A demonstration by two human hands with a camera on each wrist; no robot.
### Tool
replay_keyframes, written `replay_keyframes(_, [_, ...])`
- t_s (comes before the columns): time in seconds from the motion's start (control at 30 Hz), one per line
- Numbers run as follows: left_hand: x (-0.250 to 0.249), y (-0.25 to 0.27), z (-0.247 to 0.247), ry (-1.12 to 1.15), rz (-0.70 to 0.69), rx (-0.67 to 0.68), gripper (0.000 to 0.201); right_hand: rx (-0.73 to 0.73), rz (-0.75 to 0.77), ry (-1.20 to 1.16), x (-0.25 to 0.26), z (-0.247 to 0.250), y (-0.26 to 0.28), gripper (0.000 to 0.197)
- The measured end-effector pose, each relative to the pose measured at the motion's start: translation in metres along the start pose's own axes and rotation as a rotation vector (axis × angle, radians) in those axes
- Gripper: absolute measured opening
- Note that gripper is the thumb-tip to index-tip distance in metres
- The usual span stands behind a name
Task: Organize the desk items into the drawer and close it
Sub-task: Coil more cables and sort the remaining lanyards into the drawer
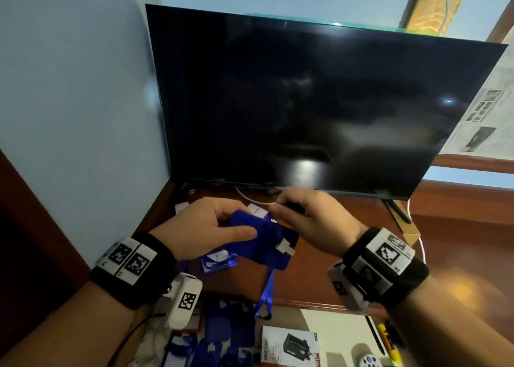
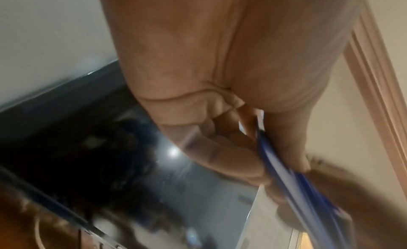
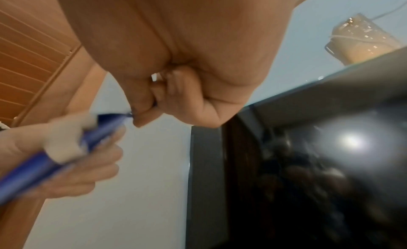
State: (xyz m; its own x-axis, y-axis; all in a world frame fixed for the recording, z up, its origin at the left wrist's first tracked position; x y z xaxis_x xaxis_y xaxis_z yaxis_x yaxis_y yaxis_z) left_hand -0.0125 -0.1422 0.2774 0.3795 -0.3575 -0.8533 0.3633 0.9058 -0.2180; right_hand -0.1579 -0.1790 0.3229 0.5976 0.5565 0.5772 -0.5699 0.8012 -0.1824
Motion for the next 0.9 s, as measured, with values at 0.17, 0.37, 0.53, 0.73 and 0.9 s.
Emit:
replay_keyframes(0.17, [0.015, 0.016, 0.009, 0.315, -0.008, -0.096, 0.011, 0.033, -0.047, -0.395, -0.014, -0.030, 0.013, 0.017])
replay_keyframes(0.37, [0.095, 0.058, -0.017, 0.583, 0.205, -0.456, 0.034, 0.161, -0.320, -0.589, -0.045, -0.125, 0.032, 0.028])
replay_keyframes(0.53, [0.136, 0.102, -0.047, 0.596, 0.332, -0.590, 0.034, 0.367, -0.425, -0.886, -0.055, -0.189, 0.047, 0.023])
replay_keyframes(0.73, [0.161, 0.134, -0.045, 0.246, 0.418, -0.578, 0.043, 0.446, -0.640, -1.238, -0.061, -0.234, 0.052, 0.030])
replay_keyframes(0.9, [0.183, 0.143, -0.061, 0.440, 0.490, -0.451, 0.020, 0.592, -0.610, -0.869, -0.065, -0.264, 0.051, 0.023])
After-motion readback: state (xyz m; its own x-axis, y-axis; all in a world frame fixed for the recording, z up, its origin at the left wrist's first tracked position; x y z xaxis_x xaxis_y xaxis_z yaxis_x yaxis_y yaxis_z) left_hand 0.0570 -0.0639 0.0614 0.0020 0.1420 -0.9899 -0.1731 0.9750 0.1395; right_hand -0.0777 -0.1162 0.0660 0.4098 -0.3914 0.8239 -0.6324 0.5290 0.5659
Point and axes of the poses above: each hand's wrist, its own y-axis away from the middle knuckle, its own z-axis out of the back of the hand, x = y × z, the point moved 10 cm from there along -y, towards the middle knuckle, and after that the axes turned 11 degrees about -z, right-handed, at the moved point
